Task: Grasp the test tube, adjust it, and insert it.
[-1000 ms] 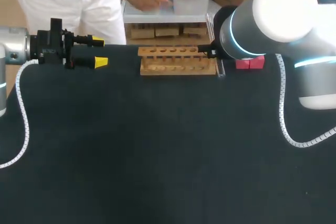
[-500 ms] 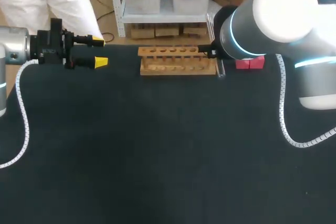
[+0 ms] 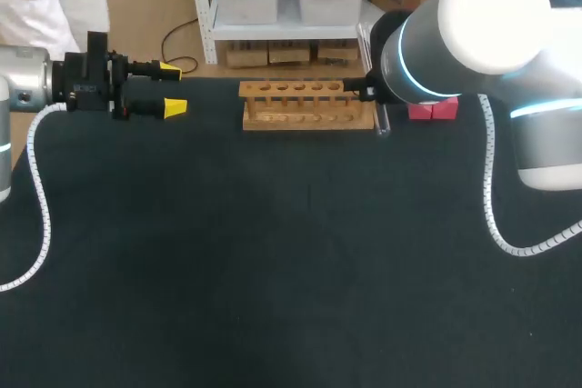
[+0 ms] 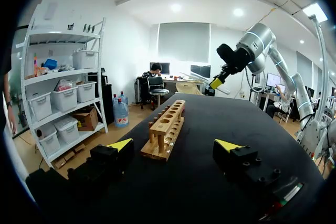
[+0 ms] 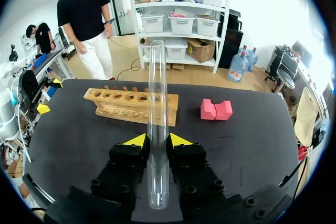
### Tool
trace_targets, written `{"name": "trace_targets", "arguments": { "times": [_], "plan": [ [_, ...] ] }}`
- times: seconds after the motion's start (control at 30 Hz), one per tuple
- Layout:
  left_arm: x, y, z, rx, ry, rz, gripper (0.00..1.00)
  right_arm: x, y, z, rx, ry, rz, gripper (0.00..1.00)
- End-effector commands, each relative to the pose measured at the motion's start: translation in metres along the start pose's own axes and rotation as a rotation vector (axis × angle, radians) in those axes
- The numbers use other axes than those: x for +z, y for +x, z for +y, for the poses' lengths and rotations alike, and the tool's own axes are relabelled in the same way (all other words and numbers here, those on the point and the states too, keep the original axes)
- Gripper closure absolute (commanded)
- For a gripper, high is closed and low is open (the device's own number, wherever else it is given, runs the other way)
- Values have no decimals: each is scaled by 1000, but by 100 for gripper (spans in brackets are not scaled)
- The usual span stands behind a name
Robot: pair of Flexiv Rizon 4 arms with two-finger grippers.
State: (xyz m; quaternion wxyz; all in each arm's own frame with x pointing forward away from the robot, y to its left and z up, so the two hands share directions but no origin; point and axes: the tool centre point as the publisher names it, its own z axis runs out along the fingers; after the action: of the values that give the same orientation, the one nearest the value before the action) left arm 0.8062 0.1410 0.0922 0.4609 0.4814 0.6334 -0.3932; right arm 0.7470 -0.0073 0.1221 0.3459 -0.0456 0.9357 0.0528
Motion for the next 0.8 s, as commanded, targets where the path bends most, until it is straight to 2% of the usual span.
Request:
{"name": "trace_targets", "arguments": {
  "times": [0.03,0.33,0.8],
  "plan": [
    [0,1,0,2,0,-2,0,13,3,3,-2,1,-15,100],
    [0,1,0,2,0,-2,0,33,5,12,18,10,-11,100],
    [0,1,0,2,0,-2,0,66,13,27,-15,-2,37,100]
  ]
}}
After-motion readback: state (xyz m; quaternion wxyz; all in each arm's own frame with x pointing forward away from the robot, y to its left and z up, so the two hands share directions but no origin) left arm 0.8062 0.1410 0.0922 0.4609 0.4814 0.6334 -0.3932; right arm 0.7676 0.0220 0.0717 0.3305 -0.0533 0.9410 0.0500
